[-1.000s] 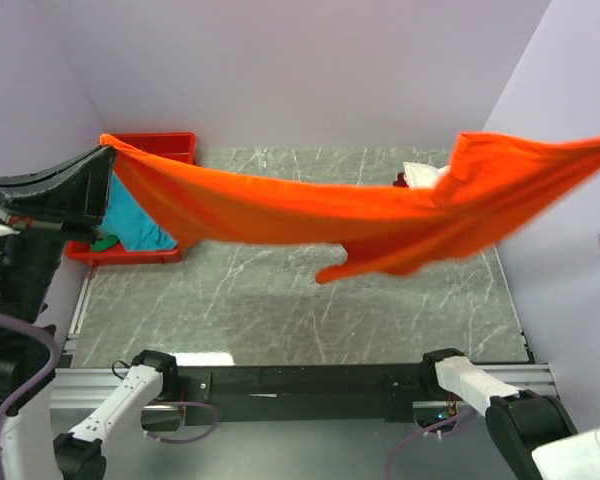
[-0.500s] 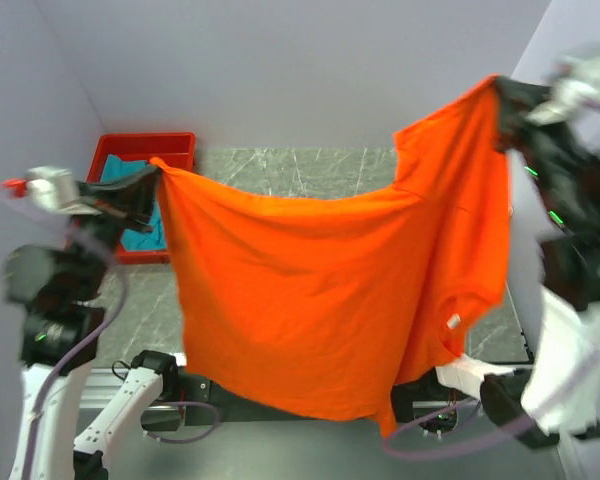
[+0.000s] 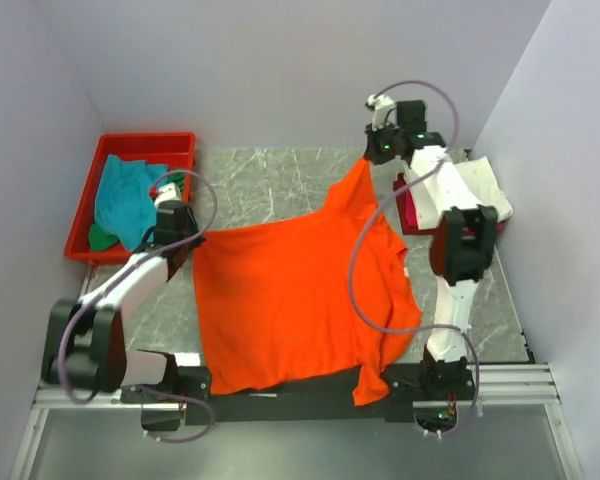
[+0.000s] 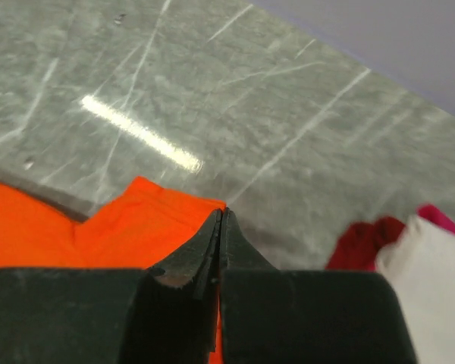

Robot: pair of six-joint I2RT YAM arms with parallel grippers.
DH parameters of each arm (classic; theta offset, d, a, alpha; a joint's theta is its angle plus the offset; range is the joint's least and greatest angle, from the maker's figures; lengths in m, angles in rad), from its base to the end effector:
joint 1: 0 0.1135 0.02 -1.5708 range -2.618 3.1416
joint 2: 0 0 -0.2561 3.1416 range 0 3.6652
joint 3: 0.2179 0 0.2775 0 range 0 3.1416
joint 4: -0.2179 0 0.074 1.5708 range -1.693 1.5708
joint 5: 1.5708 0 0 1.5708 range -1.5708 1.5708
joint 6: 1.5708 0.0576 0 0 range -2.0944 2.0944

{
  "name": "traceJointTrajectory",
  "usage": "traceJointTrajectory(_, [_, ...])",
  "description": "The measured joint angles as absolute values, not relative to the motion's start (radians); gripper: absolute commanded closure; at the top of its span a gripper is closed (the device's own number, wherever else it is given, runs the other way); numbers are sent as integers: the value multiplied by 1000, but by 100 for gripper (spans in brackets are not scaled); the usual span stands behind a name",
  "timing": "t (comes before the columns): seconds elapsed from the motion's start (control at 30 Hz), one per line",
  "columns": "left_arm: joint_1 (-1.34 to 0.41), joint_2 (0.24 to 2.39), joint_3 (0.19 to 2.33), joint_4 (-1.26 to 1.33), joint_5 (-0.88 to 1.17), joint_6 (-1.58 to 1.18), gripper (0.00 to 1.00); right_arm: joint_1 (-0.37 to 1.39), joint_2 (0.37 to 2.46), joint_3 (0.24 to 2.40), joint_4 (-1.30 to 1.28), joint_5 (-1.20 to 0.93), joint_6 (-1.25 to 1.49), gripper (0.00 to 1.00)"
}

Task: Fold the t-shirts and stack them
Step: Flatten the tshirt out

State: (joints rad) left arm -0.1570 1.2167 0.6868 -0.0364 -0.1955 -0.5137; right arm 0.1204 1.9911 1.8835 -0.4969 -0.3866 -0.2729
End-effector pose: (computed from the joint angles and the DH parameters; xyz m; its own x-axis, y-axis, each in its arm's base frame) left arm 0.3034 -0.0367 0.1985 -0.4573 -0.4156 -0.7862 -0.2678 0.9074 -0.3239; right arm 0.4988 0.0822 0.3055 -0.4304 -0.3035 -0.8501 -0.5558 0.8312 -0.0154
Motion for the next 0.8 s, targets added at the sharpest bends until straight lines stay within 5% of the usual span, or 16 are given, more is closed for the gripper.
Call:
traceJointTrajectory(0.2, [-141, 1509, 845, 22, -254, -482, 100, 151, 2288, 2143, -509, -352, -244, 100])
traceJointTrajectory(0.5, [-102, 1562, 938, 85, -242, -440, 100, 162, 2286, 2188, -469, -333, -213, 100])
traceJointTrajectory(0.63, [-101, 1518, 935, 81, -157, -427, 100, 162, 2190, 2119, -489, -322, -225, 100])
traceJointTrajectory(0.8, [-112, 1255, 938, 55, -37, -411, 100, 162, 1833, 1968, -558, -321, -266, 100])
